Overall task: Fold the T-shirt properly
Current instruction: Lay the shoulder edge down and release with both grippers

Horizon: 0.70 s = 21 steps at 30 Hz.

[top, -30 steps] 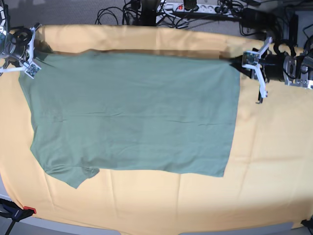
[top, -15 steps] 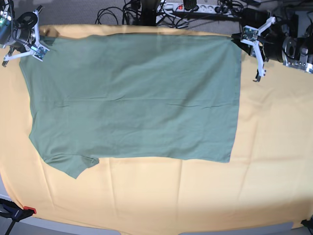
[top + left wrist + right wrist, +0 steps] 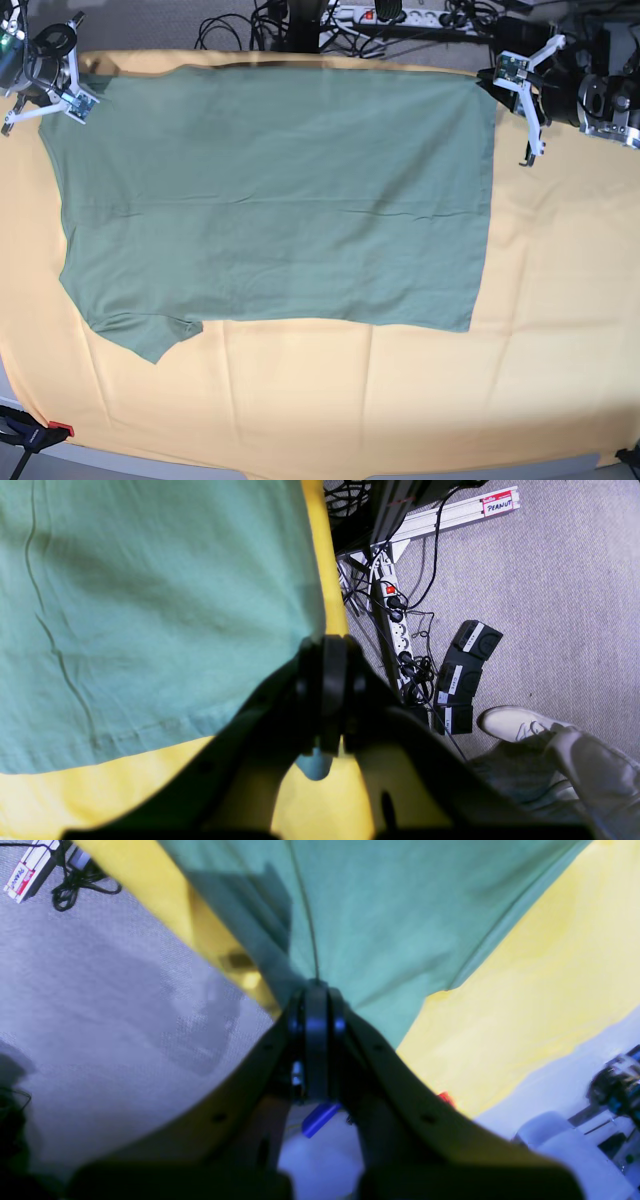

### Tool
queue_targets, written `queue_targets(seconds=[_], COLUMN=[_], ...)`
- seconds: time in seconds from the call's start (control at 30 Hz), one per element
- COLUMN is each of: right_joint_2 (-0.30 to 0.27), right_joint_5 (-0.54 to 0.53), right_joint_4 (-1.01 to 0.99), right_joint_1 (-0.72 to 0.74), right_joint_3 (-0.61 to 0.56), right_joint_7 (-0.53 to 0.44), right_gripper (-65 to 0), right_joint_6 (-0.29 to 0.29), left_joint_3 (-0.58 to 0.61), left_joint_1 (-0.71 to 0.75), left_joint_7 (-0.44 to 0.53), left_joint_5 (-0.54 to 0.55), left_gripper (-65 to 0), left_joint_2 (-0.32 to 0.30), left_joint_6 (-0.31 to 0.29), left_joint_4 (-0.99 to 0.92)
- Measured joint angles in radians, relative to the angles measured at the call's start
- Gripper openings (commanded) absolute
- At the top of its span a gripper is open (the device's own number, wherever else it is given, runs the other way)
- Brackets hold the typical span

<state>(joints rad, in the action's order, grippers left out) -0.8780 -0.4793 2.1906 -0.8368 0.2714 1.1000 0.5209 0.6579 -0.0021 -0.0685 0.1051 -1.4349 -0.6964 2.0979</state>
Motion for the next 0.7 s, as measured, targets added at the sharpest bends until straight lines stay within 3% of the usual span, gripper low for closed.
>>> queue_targets(seconds=[0.2, 0.3, 0.43, 0.7], right_joint_2=[0.0, 0.0, 0.0, 0.0], right_joint_5=[0.018, 0.055, 0.109, 0.116], right_joint_4=[0.0, 0.0, 0.0, 0.0], right_joint_1=[-0.014, -0.014, -0.014, -0.014], right_joint_3=[0.0, 0.0, 0.0, 0.0], right_joint_7=[-0.013, -0.031, -0.11, -0.258], right_gripper=[-65.0, -65.0, -65.0, -65.0], right_joint_6=[0.003, -0.034, -0.049, -0.077], left_joint_3=[0.0, 0.0, 0.0, 0.0], left_joint_1=[0.0, -0.002, -0.033, -0.134], left_joint_7=[0.0, 0.0, 0.0, -0.004], left_joint_5=[0.0, 0.0, 0.0, -0.001], left_gripper=[-65.0, -65.0, -65.0, -65.0], left_joint_2=[0.0, 0.0, 0.005, 0.062], left_joint_6=[0.0, 0.0, 0.0, -0.001], left_joint_4=[0.0, 0.0, 0.0, 0.0])
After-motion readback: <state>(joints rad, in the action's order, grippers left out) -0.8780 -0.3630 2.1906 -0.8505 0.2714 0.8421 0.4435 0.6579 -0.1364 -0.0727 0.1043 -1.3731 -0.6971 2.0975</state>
